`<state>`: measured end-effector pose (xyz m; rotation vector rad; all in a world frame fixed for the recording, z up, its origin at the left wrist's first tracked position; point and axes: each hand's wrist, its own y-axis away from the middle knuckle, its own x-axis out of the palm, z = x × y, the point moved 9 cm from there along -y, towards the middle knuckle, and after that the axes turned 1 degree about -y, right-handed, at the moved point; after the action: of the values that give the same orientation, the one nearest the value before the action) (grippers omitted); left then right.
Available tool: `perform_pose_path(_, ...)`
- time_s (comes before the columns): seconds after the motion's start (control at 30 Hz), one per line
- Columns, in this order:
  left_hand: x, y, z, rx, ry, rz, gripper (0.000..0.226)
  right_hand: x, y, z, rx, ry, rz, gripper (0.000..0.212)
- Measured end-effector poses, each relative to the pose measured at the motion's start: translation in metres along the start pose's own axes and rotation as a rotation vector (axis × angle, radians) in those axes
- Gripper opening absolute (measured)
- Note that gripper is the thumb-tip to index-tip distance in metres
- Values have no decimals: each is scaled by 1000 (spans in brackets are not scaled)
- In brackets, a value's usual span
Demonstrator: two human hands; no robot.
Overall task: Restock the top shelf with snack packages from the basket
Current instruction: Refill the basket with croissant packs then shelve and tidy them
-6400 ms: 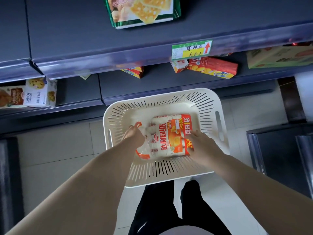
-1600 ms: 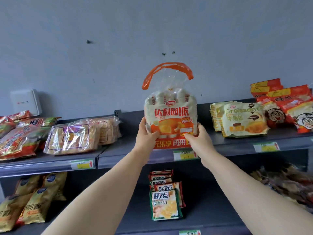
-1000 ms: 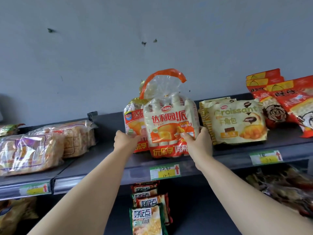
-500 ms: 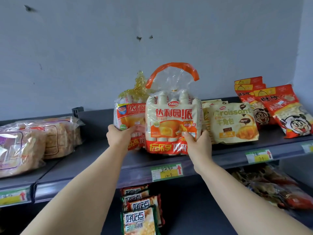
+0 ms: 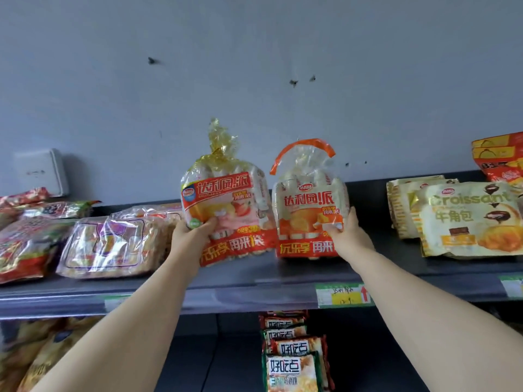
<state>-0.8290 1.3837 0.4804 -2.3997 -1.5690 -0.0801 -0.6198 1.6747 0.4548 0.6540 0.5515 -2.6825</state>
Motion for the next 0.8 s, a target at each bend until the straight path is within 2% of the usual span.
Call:
perform_pose_path(0.1, 32, 14, 6, -42, -45, 124, 24, 5, -3, -4, -1, -45, 151, 85)
perform_pose_path(0.17, 60, 19, 15, -53, -83, 166, 25, -2, 0, -7, 12, -99, 176, 82)
perform_pose_path(0.27, 96, 21, 35, -58, -124, 172, 34, -28, 9, -13, -36, -138, 38, 64)
perform_pose_path(0.37, 115, 22, 52, -19, -218, 86, 40, -57, 26, -6, -259, -118, -169, 45)
perform_pose_path(0.47, 120, 26, 49, 24, -373, 15, 48, -50, 40, -3, -392, -17, -101, 45)
perform_pose_path(0.57, 122, 33, 46, -54, -426, 19, 58, -38, 54, -1, -428, 52, -28, 54)
perform_pose_path(0.73, 114, 51, 44, -18, -404, -15, 84, -37, 81, 16, -527, 10, -185, 52)
perform_pose_path(0.8, 107, 57, 40, 19, -423, -66, 86, -35, 86, 19, -555, 9, -224, 49)
